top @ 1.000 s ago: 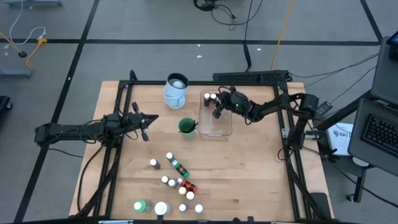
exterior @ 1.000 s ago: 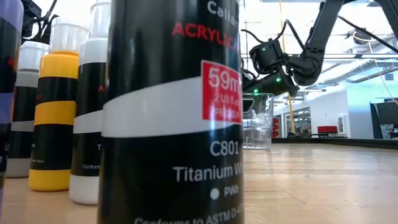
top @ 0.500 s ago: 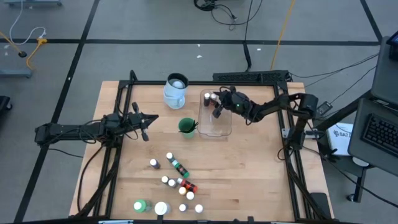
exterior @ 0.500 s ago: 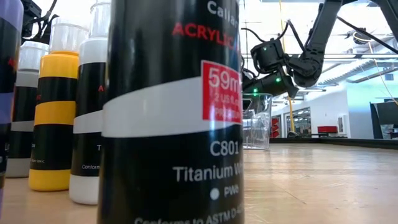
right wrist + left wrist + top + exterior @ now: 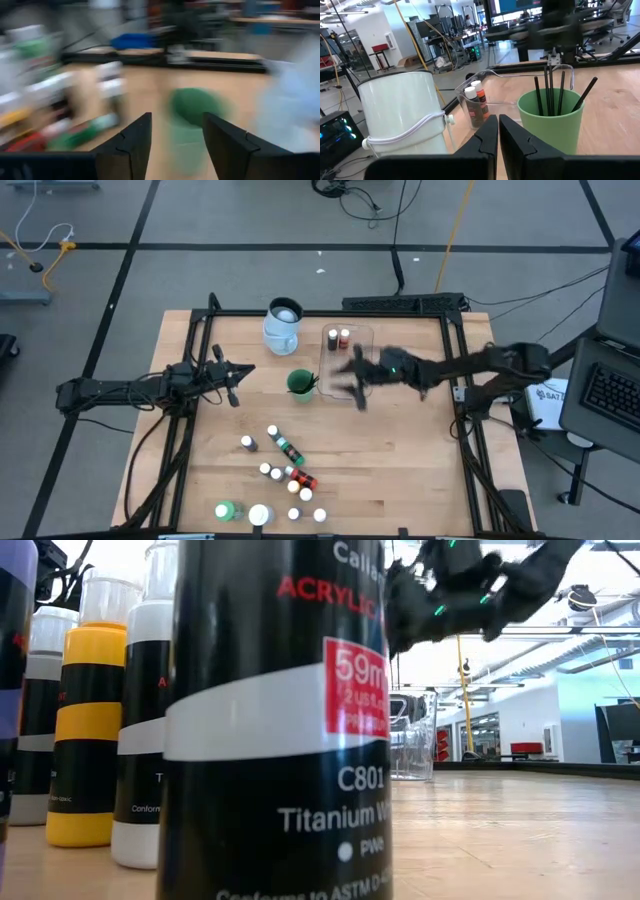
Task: Pick & Place Paint Supplies
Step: Put the small white paint bottle into the transparent bin
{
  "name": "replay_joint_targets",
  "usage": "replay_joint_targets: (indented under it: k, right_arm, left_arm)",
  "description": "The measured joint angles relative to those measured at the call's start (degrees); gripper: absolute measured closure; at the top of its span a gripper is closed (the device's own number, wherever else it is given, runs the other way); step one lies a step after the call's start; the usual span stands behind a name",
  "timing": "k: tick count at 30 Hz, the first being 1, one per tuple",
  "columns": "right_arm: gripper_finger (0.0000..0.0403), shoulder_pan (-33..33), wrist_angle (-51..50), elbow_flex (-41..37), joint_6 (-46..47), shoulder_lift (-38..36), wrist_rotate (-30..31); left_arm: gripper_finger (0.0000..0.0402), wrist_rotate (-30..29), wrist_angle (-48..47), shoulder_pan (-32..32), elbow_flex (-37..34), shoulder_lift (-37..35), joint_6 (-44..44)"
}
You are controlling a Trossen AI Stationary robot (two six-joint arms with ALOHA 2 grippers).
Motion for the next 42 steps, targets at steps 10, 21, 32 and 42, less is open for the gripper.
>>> replay_joint_targets:
  k: [10,21,32,42]
  right_arm:
    - [0.0301,16.93,16.30,-16.24,-7.37,-5.49,-2.04]
    - [0.0396,18.19,15.62,-20.37,-17.65,-5.14,-1.64]
    - [0.0386,15.28,22.26,-20.39,-17.22,0.20,-1.62]
    - [0.0387,15.63,23.76,-19.16,-17.70,2.60,0.87]
  left_arm:
    - [0.0380,0.29,2.53,-0.01,-0.02,-0.02,-1.08]
    - [0.0380,0.35,2.86,-0.02,-0.02,-0.02,-1.71]
    - [0.0380,0.39,2.60,-0.01,-0.02,-0.02,-1.68]
    - [0.0380,0.39,2.49,-0.02,-0.02,-0.02,-1.46]
